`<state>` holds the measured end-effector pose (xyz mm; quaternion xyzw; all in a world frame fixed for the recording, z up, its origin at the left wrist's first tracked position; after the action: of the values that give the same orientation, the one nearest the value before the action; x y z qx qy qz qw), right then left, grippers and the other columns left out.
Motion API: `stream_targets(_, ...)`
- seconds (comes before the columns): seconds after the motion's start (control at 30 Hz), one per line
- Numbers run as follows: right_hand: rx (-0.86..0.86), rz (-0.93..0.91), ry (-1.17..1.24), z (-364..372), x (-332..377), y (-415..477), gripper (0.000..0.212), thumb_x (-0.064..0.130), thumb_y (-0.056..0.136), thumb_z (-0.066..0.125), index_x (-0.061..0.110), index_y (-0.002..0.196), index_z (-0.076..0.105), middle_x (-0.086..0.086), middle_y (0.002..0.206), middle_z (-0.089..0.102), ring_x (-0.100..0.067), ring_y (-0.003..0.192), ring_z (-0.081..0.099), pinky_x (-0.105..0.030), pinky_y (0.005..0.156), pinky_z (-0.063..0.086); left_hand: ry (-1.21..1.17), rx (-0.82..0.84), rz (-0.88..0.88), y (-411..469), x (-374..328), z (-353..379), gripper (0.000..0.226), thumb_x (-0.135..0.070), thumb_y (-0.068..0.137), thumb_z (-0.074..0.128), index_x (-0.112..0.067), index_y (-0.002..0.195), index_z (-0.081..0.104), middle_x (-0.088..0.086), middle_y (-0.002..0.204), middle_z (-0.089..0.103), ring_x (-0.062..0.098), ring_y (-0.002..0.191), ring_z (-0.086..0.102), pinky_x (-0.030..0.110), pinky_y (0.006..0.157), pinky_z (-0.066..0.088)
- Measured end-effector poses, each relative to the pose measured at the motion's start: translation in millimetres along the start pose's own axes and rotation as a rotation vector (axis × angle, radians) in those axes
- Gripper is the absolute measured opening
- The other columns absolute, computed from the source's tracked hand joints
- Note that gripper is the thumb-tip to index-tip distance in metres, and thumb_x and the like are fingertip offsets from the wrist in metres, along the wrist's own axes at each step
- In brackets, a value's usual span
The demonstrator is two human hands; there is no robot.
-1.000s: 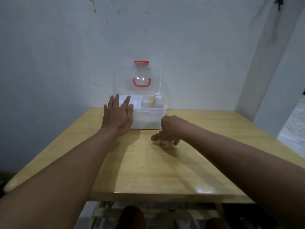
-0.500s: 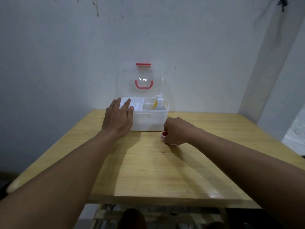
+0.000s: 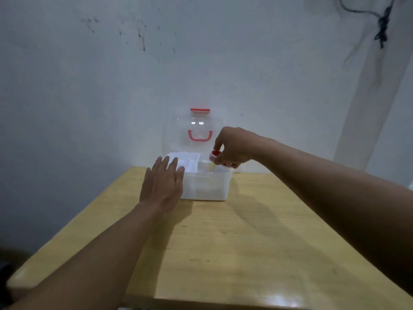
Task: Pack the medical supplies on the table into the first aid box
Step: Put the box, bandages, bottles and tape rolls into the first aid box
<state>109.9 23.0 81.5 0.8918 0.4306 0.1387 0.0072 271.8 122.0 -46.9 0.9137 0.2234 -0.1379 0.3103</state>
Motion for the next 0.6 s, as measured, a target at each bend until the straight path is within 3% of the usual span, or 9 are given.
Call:
stream_targets(0.37, 0.053, -0.148, 0.041, 33.6, 21.8, 113.3, 0.036, 0.029, 0.084, 0.078, 0.013, 0.116, 0.072, -0.006, 0.088, 0.076, -0.014, 0.067, 0.072, -0.022, 0.057, 0.06, 0.072, -0.081, 0.016, -0.1, 0.1, 4.7, 0.08, -0.06, 0.09, -0.007, -0.023, 0.154, 0.025, -0.001, 0.163, 0.019, 0.015, 0.151, 0.003, 0.039, 0.122, 0.0)
stream_targets(0.5, 0.094, -0.202, -0.003, 43.9, 26.6, 127.6, 0.039, 0.027, 0.084, 0.077, 0.017, 0.121, 0.069, -0.007, 0.1, 0.076, -0.015, 0.072, 0.073, -0.026, 0.068, 0.06, 0.03, -0.09, 0.021, -5.6, -10.3, 7.3, 0.068, -0.053, 0.096, 0.005, -0.022, 0.155, 0.019, -0.004, 0.164, 0.013, 0.01, 0.151, -0.003, 0.033, 0.12, -0.005)
stream_targets(0.6, 0.101, -0.214, -0.016, 47.0, 22.7, 129.5, 0.043, 0.023, 0.083, 0.078, 0.02, 0.125, 0.068, -0.004, 0.103, 0.075, -0.012, 0.071, 0.071, -0.024, 0.068, 0.059, -0.035, -0.095, 0.038, -15.6, -22.8, 10.7, 0.07, -0.056, 0.095, 0.003, -0.023, 0.155, 0.015, -0.006, 0.164, 0.011, 0.007, 0.149, -0.005, 0.033, 0.122, -0.003)
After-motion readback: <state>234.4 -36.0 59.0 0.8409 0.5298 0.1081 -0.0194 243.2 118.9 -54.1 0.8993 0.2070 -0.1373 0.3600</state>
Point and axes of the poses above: each hand's wrist, its own y-axis towards the middle knuckle, its own z-axis out of the palm, x = y × z, the point moved 3 cm from there along y, towards the middle knuckle
